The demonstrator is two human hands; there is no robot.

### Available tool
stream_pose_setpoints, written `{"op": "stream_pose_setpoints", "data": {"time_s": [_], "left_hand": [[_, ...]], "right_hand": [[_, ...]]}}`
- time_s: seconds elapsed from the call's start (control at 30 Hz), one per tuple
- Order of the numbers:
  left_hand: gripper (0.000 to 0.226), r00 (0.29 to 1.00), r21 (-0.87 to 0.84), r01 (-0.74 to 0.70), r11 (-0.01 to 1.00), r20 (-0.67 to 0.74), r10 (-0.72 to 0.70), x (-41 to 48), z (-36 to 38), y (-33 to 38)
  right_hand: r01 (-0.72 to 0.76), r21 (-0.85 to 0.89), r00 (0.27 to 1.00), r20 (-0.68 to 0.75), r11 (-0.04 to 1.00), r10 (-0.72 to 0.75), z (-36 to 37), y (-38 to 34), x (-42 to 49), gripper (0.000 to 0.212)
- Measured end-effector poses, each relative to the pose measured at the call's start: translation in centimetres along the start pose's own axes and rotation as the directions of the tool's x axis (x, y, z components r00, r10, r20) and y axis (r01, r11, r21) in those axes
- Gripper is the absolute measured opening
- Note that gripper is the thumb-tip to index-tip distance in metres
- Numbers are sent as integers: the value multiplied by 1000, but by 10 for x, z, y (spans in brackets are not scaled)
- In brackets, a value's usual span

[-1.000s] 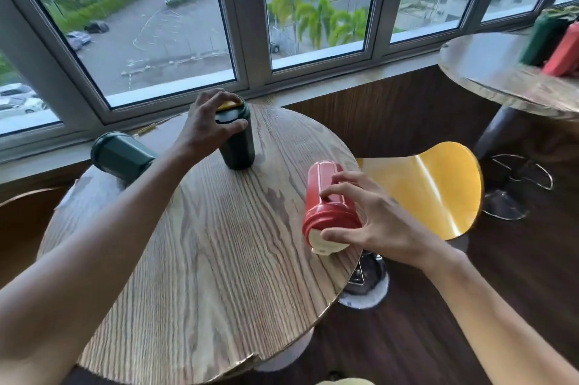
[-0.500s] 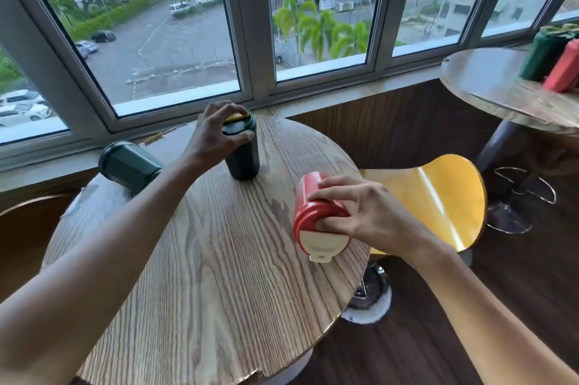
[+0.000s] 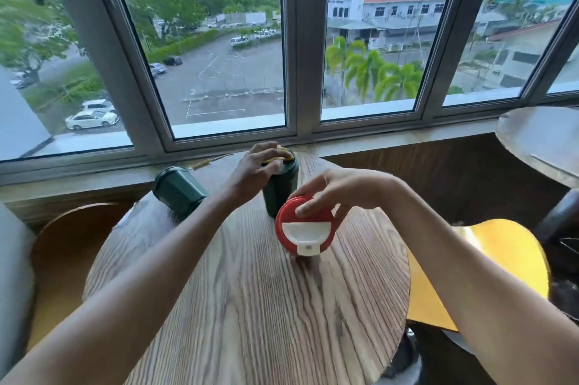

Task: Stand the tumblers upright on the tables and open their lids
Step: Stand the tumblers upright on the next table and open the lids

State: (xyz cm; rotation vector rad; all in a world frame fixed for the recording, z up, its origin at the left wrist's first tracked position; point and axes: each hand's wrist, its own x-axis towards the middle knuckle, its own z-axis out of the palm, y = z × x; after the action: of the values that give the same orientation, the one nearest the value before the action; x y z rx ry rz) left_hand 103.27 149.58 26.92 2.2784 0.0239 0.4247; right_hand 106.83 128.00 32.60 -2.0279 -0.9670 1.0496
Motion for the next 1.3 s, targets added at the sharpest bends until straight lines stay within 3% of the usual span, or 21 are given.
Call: {"op": "stream_pose_setpoints", "data": {"time_s": [0.1,0.2,0.4,0.53,0.6,0.73,0.8,0.93,1.13,1.3], "left_hand": [[27,1000,8,2,1000,3,-2,2,-2,-1],[22,999,-30,37,999,2,-37,6,-7,-2],[18,999,-52,45,998,14,-44,8,-13,-7],[20,998,-73,66,995,12,-65,4,-12,-10],[28,998,-74,68,995,-5,-69,0,-13,-9],[43,973,-193,78,978,-198,-117,-28,-16,4],[54,964,-195,51,979,-247,-100,-50,-16,8],[65,973,-179,31,983,-219,-71,-94,-11,11],[105,985,-194,98,976,-120,-123,-133,23,5],[96,960,-184,121,975,-227,-162,-132,34,7]], "right_hand": [[10,24,997,76,1000,-11,2,-9,21,37],[24,59,999,45,998,-26,10,-9,36,34],[102,157,944,-325,982,-46,36,15,44,39],[194,260,894,-444,946,-61,52,32,37,43],[241,275,847,-529,931,-63,58,38,33,40],[306,111,654,-747,945,-124,40,37,39,22],[311,50,625,-763,949,-165,23,30,49,20],[288,23,711,-675,957,-198,-8,17,80,32],[213,195,884,-456,957,-104,-17,12,111,46],[209,226,891,-445,952,-90,-12,15,115,49]]}}
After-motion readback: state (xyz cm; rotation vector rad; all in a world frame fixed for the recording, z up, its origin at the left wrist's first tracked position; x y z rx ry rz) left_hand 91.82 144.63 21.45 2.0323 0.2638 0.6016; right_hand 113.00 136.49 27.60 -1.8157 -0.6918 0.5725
